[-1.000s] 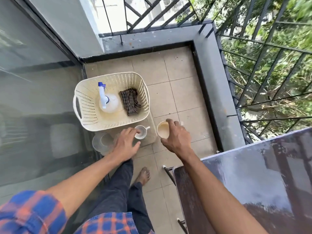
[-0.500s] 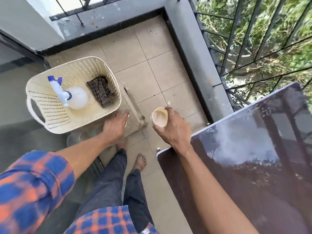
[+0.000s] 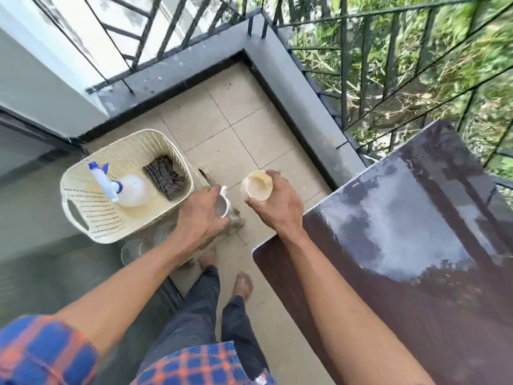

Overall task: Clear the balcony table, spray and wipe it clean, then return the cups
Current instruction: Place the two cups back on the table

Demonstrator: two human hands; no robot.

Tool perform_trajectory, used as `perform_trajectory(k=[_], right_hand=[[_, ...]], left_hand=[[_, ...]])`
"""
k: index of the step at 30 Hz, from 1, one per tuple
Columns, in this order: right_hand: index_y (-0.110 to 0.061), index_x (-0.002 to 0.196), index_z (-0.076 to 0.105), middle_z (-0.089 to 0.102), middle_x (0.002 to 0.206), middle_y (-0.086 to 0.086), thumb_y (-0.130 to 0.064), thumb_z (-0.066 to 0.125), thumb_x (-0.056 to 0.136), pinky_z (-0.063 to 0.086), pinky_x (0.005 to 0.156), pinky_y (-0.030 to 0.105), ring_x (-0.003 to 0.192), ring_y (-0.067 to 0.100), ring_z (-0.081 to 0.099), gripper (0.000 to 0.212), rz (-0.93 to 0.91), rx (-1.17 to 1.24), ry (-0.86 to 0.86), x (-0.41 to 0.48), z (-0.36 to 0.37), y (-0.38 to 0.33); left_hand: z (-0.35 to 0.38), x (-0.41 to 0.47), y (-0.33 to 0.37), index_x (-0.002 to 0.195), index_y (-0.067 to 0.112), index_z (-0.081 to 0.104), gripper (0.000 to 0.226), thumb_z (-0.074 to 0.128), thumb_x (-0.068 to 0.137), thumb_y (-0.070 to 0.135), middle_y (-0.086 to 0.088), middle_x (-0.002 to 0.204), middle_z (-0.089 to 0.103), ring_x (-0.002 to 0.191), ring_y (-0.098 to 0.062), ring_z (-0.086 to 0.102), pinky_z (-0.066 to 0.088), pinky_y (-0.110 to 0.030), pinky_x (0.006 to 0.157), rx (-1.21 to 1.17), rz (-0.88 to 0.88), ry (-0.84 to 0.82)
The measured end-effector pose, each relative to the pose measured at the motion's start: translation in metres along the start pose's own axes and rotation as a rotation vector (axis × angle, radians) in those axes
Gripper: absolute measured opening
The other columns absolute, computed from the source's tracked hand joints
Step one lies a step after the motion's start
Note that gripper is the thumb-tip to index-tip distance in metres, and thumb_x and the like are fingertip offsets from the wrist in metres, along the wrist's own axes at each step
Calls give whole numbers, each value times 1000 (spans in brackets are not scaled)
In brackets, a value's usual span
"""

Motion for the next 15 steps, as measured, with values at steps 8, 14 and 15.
perform_trajectory(k=[8, 14, 15], right_hand=[[-40, 137, 44, 57, 132, -7, -58, 71, 69, 45, 90, 38, 118, 25, 56, 75, 67, 193, 261, -77, -130, 45], [-39, 138, 45, 55, 137, -9, -74, 48, 54, 46, 100, 39, 125, 23, 52, 92, 281, 351, 417, -161, -176, 186], [-38, 139, 46, 54, 138, -9, -74, 50, 54, 45, 100, 37, 125, 22, 51, 92, 307, 377, 445, -175, -180, 210]], left_hand=[[-61, -40, 101, 129, 14, 54, 61, 74, 83, 48, -15, 107, 69, 93, -38, 67, 50, -40, 72, -37, 179, 214], [-32, -77, 219, 108, 23, 64, 42, 73, 82, 54, -5, 97, 73, 97, -35, 68, 55, -43, 81, -98, 338, 227], [-21, -81, 239, 108, 23, 64, 42, 73, 81, 54, -4, 96, 73, 97, -35, 68, 55, -42, 82, -102, 367, 201]])
Point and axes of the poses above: each hand's wrist, its own x-axis towards the middle knuckle, its own z-axis out of the palm, y = z × x, the point moved 10 cm from there along x, towards the middle knuckle
